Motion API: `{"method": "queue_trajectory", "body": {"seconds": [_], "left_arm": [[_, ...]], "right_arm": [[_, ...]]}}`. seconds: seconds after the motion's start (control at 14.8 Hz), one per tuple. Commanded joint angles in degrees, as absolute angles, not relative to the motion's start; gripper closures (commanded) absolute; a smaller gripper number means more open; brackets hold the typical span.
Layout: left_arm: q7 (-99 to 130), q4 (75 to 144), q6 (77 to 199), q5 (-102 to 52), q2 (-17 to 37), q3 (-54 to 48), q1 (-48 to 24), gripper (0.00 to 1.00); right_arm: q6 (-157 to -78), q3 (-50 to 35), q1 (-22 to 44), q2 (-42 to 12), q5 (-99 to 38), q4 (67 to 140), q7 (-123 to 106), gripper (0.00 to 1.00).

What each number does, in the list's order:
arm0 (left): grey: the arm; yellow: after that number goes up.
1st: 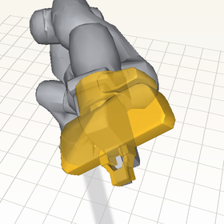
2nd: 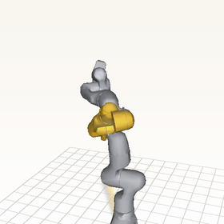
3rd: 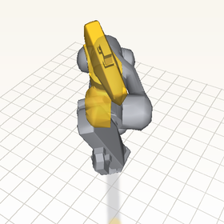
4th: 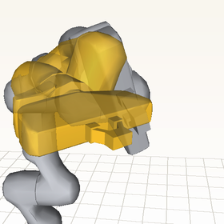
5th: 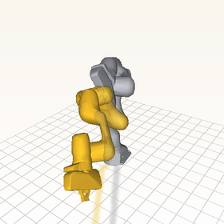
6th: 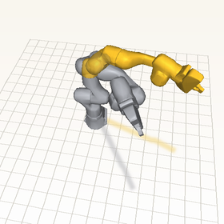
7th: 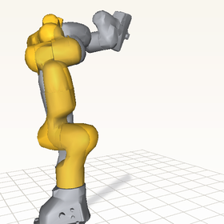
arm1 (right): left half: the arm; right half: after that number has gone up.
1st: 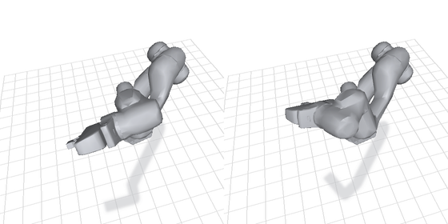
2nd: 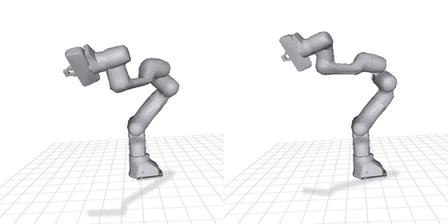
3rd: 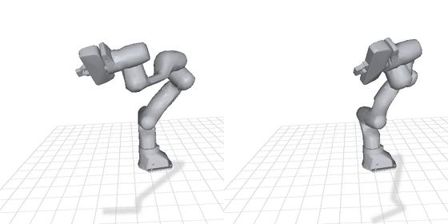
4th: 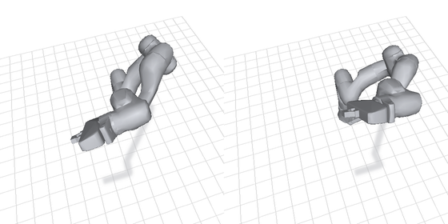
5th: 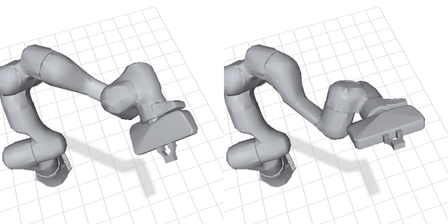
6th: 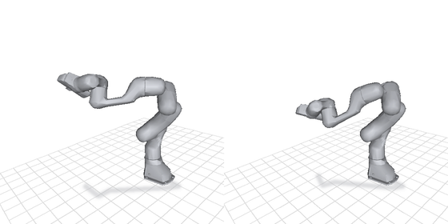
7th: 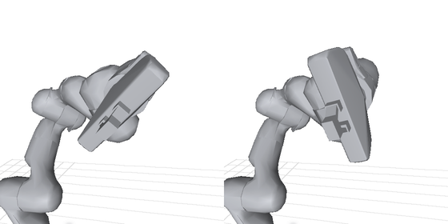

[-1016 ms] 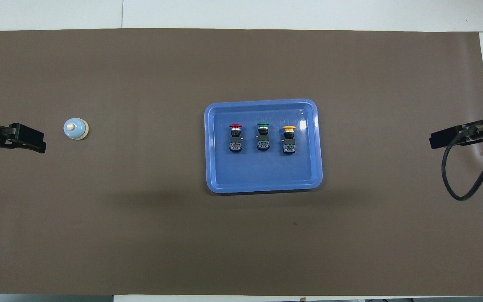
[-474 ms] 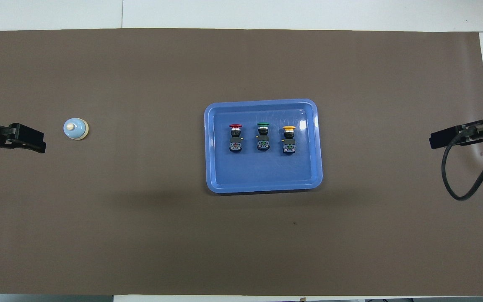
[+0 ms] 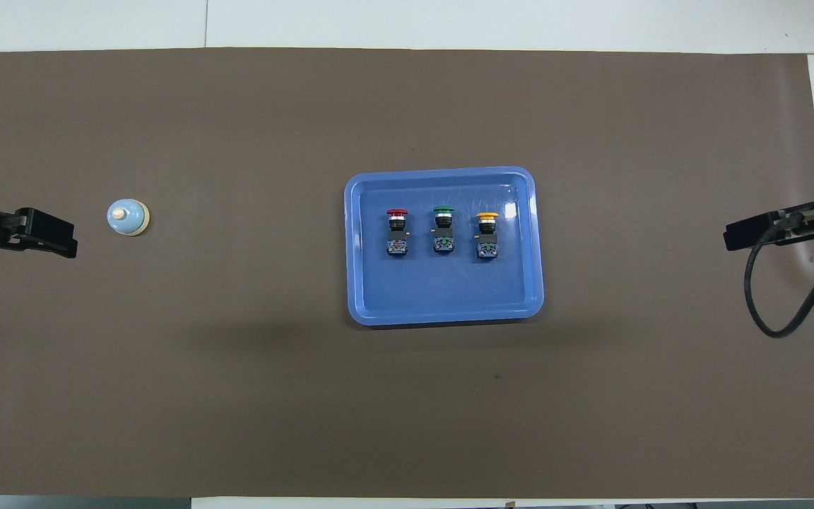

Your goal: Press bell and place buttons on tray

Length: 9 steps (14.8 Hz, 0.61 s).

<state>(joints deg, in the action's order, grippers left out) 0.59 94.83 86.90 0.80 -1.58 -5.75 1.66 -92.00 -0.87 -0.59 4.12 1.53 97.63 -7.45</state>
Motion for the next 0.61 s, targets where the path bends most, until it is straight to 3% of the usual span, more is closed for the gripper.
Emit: {"method": "queue_trajectory", "body": {"seconds": [0.0,0.14,0.2,0.34,0.54], "left_arm": [[0.44,94.13,88.94,1.76,-1.14,-5.54,0.88,0.0],[0.7,94.83,89.29,1.67,-1.49,-5.36,1.76,0.0],[0.44,95.79,90.34,1.76,-1.76,-5.27,1.76,0.05],[0.09,98.08,92.98,1.76,-2.72,-5.19,1.76,1.0],[0.7,99.93,96.58,1.76,-2.11,-5.19,1.93,1.0]], "right_arm": [[-90.88,-0.88,-0.88,4.04,0.97,97.38,-6.77,0.0],[-90.88,-0.88,-0.88,4.04,0.97,97.38,-6.77,0.0],[-90.88,-0.88,-0.88,4.04,0.97,97.38,-6.77,0.0],[-90.88,-0.88,-0.88,4.04,0.97,97.38,-6.77,0.0],[-90.88,-0.88,-0.88,4.04,0.97,97.38,-6.77,0.0]]}}
